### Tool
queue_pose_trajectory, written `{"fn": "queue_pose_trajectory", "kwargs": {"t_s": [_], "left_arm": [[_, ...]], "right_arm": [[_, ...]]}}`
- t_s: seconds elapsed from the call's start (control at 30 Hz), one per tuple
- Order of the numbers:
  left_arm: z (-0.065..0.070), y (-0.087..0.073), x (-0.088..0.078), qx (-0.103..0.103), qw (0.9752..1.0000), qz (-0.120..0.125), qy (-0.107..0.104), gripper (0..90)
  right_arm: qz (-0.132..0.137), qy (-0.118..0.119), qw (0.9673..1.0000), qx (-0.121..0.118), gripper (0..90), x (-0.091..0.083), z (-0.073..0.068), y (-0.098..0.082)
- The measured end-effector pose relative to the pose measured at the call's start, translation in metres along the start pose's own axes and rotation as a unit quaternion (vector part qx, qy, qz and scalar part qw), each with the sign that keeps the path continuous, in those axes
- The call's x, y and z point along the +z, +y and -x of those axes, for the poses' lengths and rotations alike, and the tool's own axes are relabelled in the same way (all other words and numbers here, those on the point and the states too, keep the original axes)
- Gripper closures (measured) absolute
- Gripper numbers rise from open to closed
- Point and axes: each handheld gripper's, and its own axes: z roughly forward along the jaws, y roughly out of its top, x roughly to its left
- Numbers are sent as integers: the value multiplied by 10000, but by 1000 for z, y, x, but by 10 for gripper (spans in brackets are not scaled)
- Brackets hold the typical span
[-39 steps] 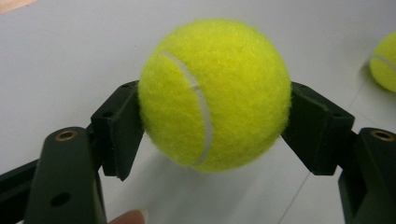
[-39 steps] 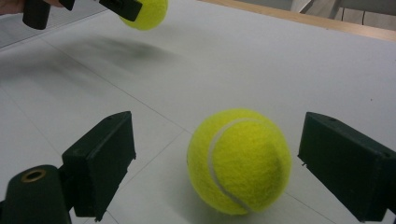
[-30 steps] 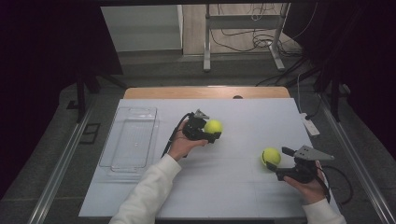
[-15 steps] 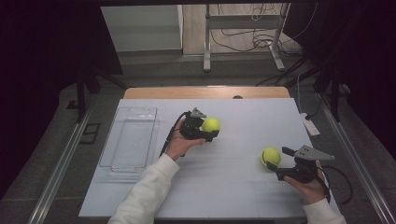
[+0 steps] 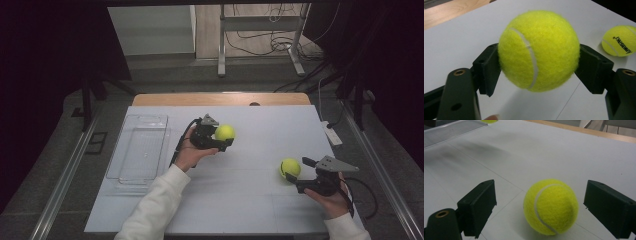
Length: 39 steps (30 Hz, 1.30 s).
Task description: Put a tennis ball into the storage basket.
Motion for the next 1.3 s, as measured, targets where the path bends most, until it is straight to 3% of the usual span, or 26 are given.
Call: {"fn": "queue_pose_trajectory", "kwargs": {"t_s": [0.53,1.13,1.3], "left_arm": [[0,4,-12,76,9998,17,187,273],[-1,9,-31,97,9992,253,285,273],[-2,11,-38,100,9986,308,407,272]], "right_arm": [[7,13,10000,-24,113,0,0,0],[19,-1,10000,-62,113,0,-1,0],[13,2,10000,-67,113,0,-1,0]]}}
